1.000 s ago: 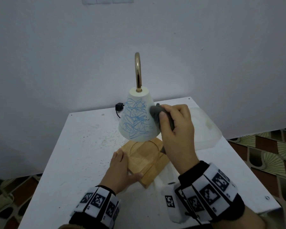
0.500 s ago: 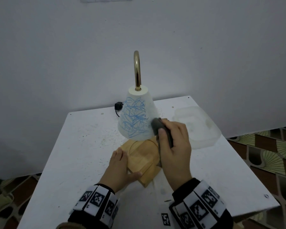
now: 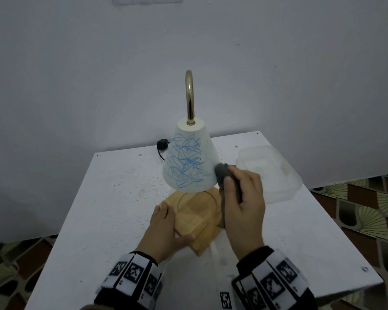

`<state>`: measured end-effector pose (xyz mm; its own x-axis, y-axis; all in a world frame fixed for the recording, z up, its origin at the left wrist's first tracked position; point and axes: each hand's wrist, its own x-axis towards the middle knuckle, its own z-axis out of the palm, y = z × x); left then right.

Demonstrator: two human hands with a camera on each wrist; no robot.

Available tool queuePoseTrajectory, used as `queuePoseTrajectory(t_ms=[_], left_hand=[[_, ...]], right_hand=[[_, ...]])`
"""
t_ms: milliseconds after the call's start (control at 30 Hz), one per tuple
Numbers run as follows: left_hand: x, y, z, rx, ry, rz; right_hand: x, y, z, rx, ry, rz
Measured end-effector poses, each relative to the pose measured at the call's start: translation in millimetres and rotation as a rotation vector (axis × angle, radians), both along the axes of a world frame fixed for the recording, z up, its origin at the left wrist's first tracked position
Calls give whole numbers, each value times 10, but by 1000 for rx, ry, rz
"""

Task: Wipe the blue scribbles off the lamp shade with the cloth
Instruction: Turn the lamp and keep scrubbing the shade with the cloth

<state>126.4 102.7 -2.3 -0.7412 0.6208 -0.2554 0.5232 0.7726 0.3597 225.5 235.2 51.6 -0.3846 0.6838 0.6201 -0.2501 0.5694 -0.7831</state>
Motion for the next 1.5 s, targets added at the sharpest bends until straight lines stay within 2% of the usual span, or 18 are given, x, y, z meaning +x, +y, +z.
queuePoseTrajectory(t_ms=[167, 267, 433, 500, 567, 633, 700, 800, 867, 967, 1200, 1500], left_hand=[[-4, 14, 13, -20, -2, -8], [-18, 13, -9, -19, 4, -7], [-44, -1, -41, -26, -3, -15], [-53, -19, -31, -21, -3, -22], [-78, -37, -11, -11, -5, -34], [-133, -39, 24, 1, 12, -47], [-212, -47, 61, 14, 4, -22], [-327, -78, 70, 70, -49, -15], [-385, -83, 40, 116, -73, -74], [-399, -72, -4, 141, -78, -78], [-170, -56, -60, 131, -20, 33], [171, -2, -140, 101, 74, 182]], right_hand=[[-167, -115, 323, 58, 87, 39], [-111, -210, 251, 116, 84, 86], [101, -65, 4, 243, -46, 160], [177, 129, -34, 217, -79, 114], [223, 371, 1, 96, -114, 55], [214, 654, 72, -38, -190, 11], [167, 971, 126, -76, -309, -54], [54, 1423, 139, -30, -516, -88], [-43, 1661, 66, -2, -671, -56], [-184, 1916, -91, 82, -853, 17], [-398, 2062, -358, 198, -1200, 138], [-412, 1984, -399, 352, -1355, 32]])
